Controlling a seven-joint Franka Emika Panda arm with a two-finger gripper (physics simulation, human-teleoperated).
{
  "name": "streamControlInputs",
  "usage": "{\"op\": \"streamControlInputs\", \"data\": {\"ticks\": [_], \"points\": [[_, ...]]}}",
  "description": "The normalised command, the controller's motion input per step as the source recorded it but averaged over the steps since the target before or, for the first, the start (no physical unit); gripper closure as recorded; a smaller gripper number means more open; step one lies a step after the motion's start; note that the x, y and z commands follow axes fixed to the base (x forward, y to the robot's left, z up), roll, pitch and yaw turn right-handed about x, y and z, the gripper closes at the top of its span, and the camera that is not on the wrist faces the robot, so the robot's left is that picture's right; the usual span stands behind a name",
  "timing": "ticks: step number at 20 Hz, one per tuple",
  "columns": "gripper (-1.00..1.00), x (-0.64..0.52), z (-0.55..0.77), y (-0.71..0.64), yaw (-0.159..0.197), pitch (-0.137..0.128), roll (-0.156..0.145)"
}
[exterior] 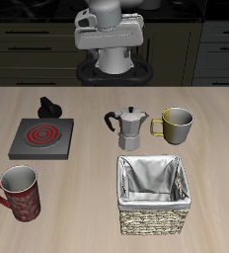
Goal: Place the red mug in the basket
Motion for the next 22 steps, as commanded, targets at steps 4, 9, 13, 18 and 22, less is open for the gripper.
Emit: {"op": "streamControlInputs", "data": {"ticks": [4, 9, 13, 18, 22], "points": [[-1.00, 0.31, 0.14, -0.24, -0.017, 0.029, 0.008], [-1.00, 0.32, 0.23, -0.32, -0.022, -0.010, -0.030], [-1.00, 0.20, 0.19, -0.30, -0.020, -0.017, -0.028], [-1.00, 0.34, 0.24, -0.43, 0.012, -0.048, -0.083], [-1.00, 0.36, 0.11, -0.20, 0.054, -0.021, -0.035]]}}
